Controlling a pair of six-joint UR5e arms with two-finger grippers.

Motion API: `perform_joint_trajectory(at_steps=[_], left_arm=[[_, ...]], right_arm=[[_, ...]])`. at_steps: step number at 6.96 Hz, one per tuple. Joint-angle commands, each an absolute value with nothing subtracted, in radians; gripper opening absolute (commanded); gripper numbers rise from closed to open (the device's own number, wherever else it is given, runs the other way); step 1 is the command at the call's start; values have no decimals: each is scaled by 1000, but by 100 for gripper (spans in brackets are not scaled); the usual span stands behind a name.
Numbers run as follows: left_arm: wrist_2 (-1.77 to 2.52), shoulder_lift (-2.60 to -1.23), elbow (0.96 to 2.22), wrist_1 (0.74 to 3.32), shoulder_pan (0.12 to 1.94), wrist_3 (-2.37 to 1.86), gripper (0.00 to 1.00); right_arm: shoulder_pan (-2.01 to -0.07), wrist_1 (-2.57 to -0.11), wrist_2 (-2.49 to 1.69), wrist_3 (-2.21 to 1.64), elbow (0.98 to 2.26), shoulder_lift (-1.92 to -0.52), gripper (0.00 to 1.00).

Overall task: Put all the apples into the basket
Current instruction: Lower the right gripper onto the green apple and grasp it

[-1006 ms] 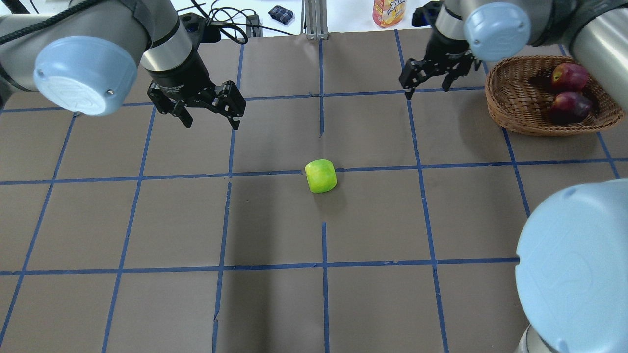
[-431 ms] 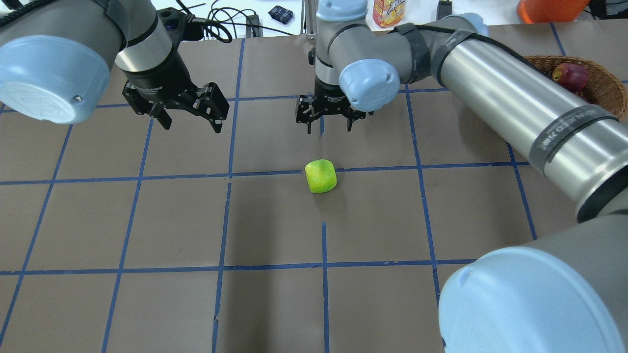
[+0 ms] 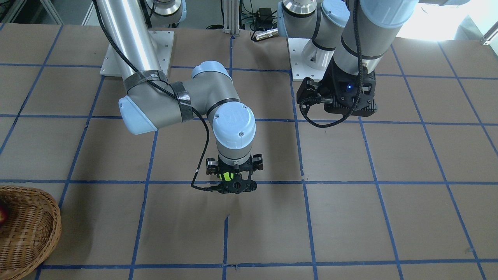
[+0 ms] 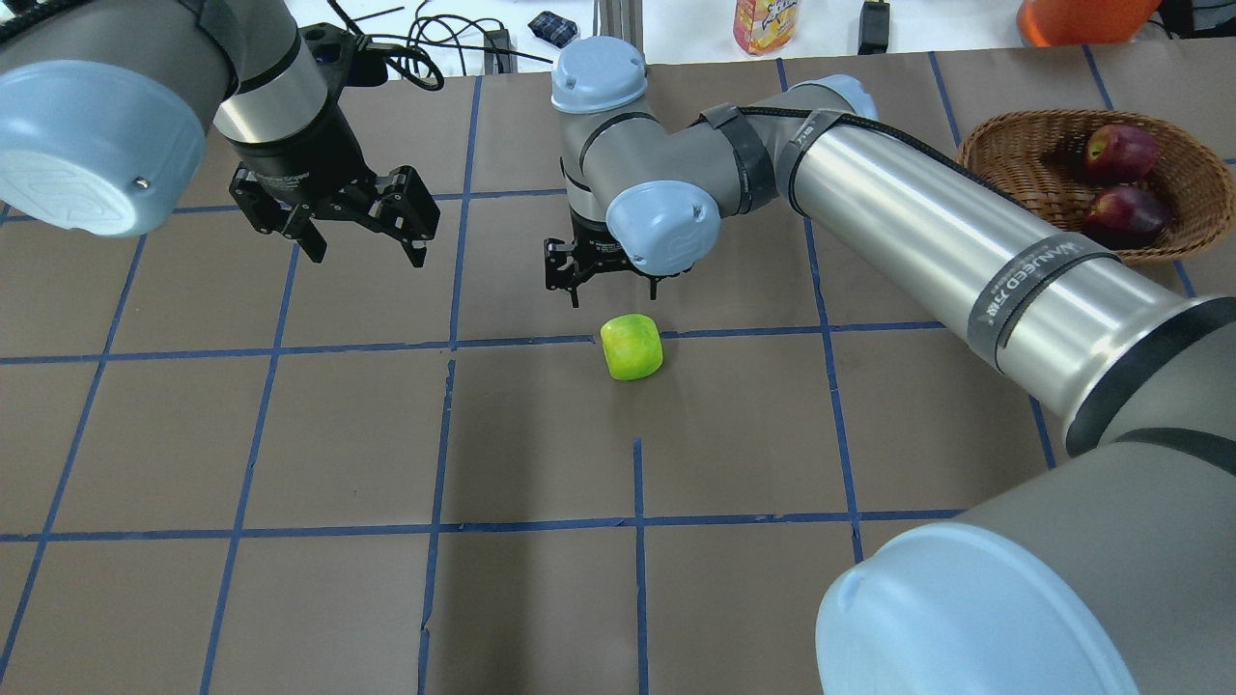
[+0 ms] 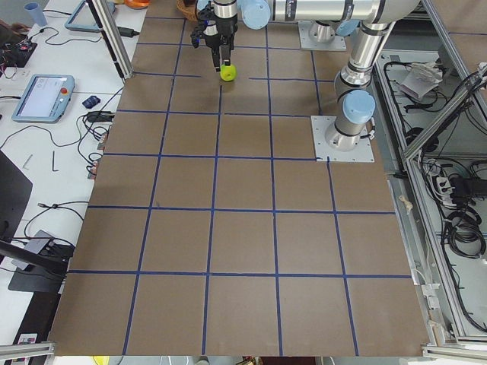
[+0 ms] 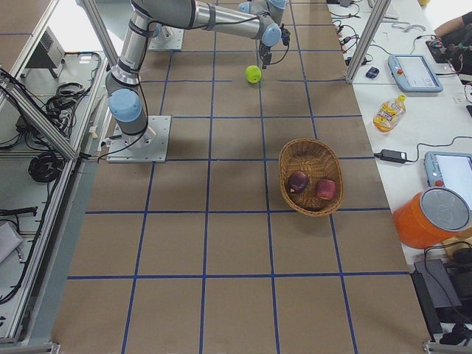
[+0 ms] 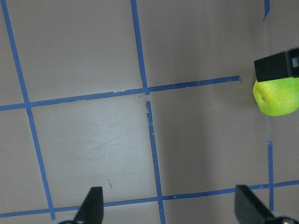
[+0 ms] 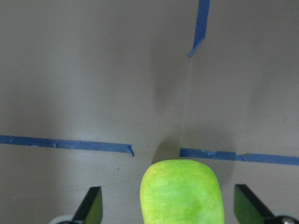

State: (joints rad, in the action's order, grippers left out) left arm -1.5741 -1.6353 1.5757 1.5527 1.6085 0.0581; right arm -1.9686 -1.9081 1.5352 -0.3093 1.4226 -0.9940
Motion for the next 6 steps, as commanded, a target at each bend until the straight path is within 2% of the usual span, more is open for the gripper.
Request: perform_joint_trajectory(at_steps=[1,3,4,5,6], left_arm=[[-1552,-1638,1569,1559,1606,51,100],[-1531,-1638,1568,1572,1606,31,100],[-1529,-1638,1571,1572,1605,31,100],[-1508,-1637,1569,1572,1605,29,100],[-1503,-1637,1569,1572,1605,29,100]], right_arm=[[-1974,-1957,1551,-311,1489,-989,100],[-1974,-2073,1523,-304,1584,-988,100],[-1974,-2121,1529,-299,1618,-991,92],[-1974,-2131,1534,-296,1617,-992,61],[-1973,-2129,1526,-296,1608,-996,39]])
